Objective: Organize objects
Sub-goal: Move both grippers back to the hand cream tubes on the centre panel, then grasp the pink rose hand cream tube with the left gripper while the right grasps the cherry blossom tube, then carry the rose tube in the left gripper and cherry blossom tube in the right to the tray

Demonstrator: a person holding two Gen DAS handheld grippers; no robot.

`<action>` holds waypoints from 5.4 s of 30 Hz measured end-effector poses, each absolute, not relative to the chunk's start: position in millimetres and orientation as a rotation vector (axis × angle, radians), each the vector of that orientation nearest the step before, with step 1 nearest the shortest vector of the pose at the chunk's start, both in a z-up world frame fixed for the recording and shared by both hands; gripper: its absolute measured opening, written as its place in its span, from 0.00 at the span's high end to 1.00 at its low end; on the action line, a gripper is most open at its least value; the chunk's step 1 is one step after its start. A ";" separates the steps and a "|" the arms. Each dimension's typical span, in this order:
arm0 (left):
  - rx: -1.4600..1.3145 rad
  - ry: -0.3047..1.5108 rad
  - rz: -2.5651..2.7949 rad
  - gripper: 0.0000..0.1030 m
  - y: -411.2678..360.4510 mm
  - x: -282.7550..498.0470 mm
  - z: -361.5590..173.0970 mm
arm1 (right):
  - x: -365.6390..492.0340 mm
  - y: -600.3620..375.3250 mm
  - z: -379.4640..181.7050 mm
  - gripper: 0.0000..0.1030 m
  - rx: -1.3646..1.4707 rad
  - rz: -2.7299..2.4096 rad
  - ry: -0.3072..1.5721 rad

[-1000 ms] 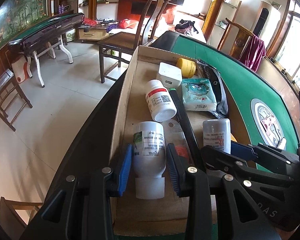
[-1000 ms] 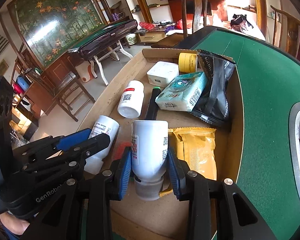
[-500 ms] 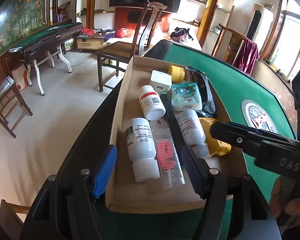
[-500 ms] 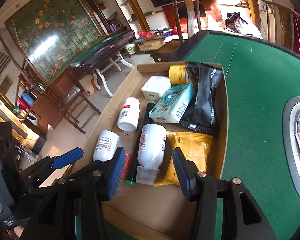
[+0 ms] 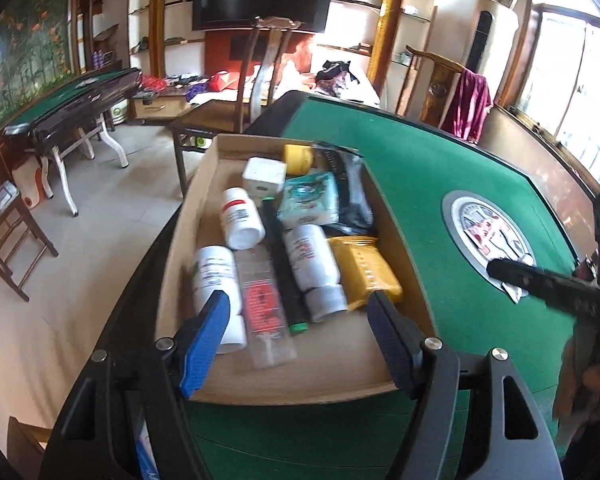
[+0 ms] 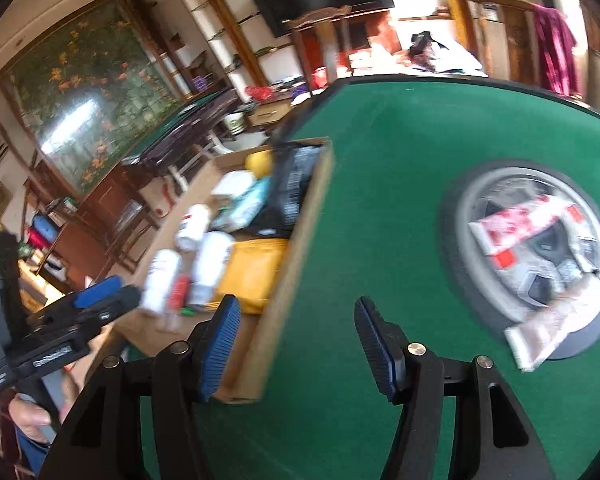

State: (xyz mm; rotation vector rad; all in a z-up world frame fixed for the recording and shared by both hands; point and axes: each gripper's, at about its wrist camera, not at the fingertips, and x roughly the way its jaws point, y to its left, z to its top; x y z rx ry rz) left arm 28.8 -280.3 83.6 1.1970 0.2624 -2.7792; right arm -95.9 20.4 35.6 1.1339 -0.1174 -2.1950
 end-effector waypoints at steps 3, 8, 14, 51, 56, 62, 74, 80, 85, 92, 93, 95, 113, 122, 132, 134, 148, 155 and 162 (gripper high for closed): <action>1.197 0.216 -2.815 0.30 -258.7 22.7 88.1 | -127.6 61.4 30.1 0.36 1.183 -2.297 -0.108; 1.235 0.147 -2.874 0.29 -215.5 -0.9 91.2 | -172.0 107.3 12.6 0.36 1.310 -2.275 -0.190; 1.313 0.090 -2.939 0.29 -166.3 -41.9 91.1 | -174.1 122.0 1.1 0.36 1.326 -2.223 -0.201; 1.607 -0.524 -2.882 0.72 13.9 -207.0 15.1 | -144.3 289.5 24.4 0.33 1.144 -2.405 -0.668; 1.588 -0.401 -2.830 0.72 -7.7 -161.9 17.0 | -144.3 283.1 22.0 0.33 1.177 -2.418 -0.605; 1.487 -0.280 -2.818 0.72 -32.4 -95.0 11.4 | -147.8 268.3 10.1 0.36 1.255 -2.442 -0.488; 1.472 -0.208 -2.880 0.66 -48.2 -87.5 8.7 | -152.0 212.7 -8.8 0.73 1.342 -2.614 -0.011; 1.482 -0.205 -2.901 0.73 -48.4 -87.9 9.3 | -147.3 231.2 -6.0 0.73 1.309 -2.600 -0.091; 1.482 -0.148 -2.923 0.73 -50.7 -87.5 12.8 | -138.7 226.6 6.0 0.73 1.224 -2.583 -0.114; 1.414 -0.058 -2.991 0.73 -57.2 -80.7 29.2 | -122.4 212.0 22.9 0.73 1.118 -2.542 -0.101; 1.413 -0.062 -2.993 0.73 -57.1 -80.5 29.3 | -121.5 209.4 23.3 0.73 1.114 -2.534 -0.102; 1.402 -0.064 -2.988 0.73 -57.6 -80.9 30.1 | -119.4 206.2 23.1 0.73 1.113 -2.521 -0.103; 1.348 -0.079 -2.991 0.73 -60.9 -79.0 36.2 | -105.2 176.8 25.7 0.73 1.086 -2.474 -0.088; 1.302 -0.065 -3.005 0.72 -63.4 -65.1 47.1 | -92.6 171.4 32.4 0.73 1.063 -2.464 -0.130; 1.206 -0.002 -3.001 0.72 -82.7 -22.9 62.3 | -67.0 153.1 42.2 0.72 1.013 -2.429 -0.146; 1.181 0.013 -3.000 0.72 -90.4 -15.2 67.8 | -62.3 146.6 44.1 0.72 1.005 -2.420 -0.149; 0.992 0.165 -2.949 0.72 -173.0 29.4 103.2 | -43.6 69.4 53.9 0.72 0.975 -2.321 -0.079; 0.941 0.269 -2.882 0.73 -226.0 40.0 104.4 | -39.5 23.6 61.5 0.72 0.945 -2.277 -0.011; 0.927 0.353 -2.804 0.74 -271.6 41.9 97.3 | -36.6 -20.5 64.4 0.72 0.927 -2.222 0.048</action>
